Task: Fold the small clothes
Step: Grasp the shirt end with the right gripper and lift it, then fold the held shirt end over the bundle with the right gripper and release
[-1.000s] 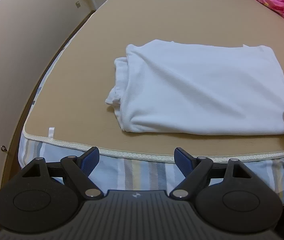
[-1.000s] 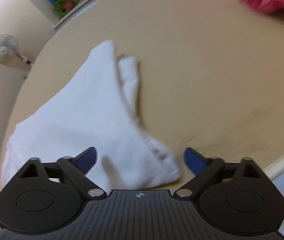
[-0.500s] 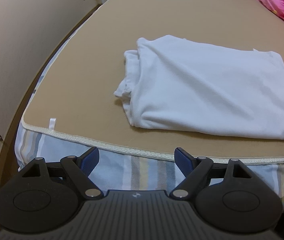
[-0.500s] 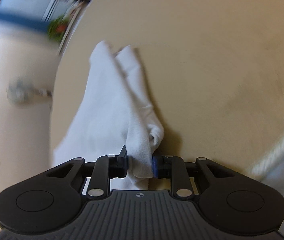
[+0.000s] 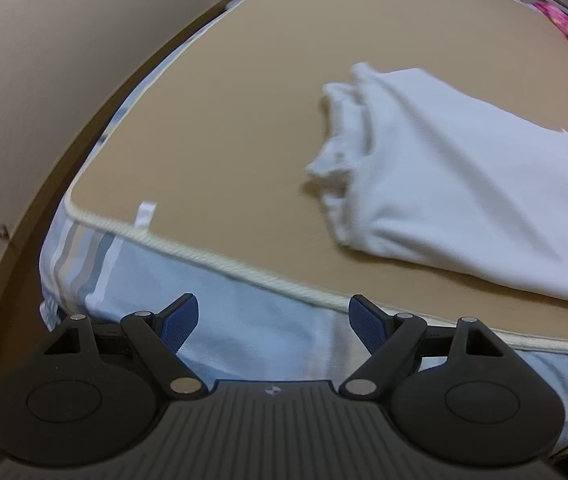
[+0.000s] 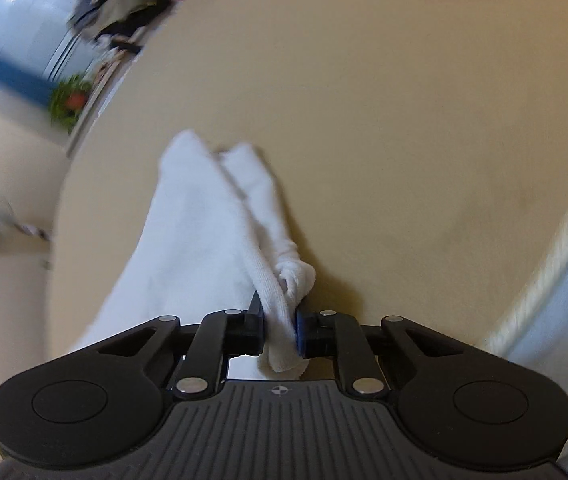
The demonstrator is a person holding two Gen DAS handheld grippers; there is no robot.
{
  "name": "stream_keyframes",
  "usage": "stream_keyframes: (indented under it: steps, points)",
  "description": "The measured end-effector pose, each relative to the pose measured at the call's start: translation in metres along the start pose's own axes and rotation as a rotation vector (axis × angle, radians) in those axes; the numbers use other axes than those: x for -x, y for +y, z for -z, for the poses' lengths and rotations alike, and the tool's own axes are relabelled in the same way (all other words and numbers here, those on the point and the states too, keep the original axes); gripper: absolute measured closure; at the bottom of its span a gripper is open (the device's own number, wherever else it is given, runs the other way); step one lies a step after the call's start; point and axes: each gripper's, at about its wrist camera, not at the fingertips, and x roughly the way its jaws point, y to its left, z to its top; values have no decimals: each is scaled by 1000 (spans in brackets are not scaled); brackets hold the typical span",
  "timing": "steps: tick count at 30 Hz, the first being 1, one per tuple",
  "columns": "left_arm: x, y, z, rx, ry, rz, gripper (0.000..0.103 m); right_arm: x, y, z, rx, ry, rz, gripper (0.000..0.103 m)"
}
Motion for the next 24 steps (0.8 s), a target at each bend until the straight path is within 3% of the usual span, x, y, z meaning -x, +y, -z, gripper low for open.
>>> stream_keyframes:
  steps: [4,6,9,12,14,16,18,20,24]
  points:
    - [-14,28,-1,40,19,7,17,17,92,24,385,-148,72,90]
    - [-18,42,-3,58,20,6,17,25,148,49,604,-221,48,90]
    - [-25,61,-8,99,21,10,17,32,229,112,936,-286,-48,90]
    - [-29,77,-10,131,13,13,17,25,276,203,1269,-261,-150,89]
    - [-34,84,-11,139,18,15,17,3,284,263,1442,-149,-190,86]
    - [-38,89,-10,140,28,13,17,-18,279,300,1502,8,-195,67]
    - [-40,92,-8,145,32,17,17,-23,266,319,1498,134,-201,60]
    - [-43,93,-8,148,32,30,17,-12,253,316,1506,150,-276,54]
    - [-38,78,-19,120,-17,102,17,18,225,279,1451,106,-261,52]
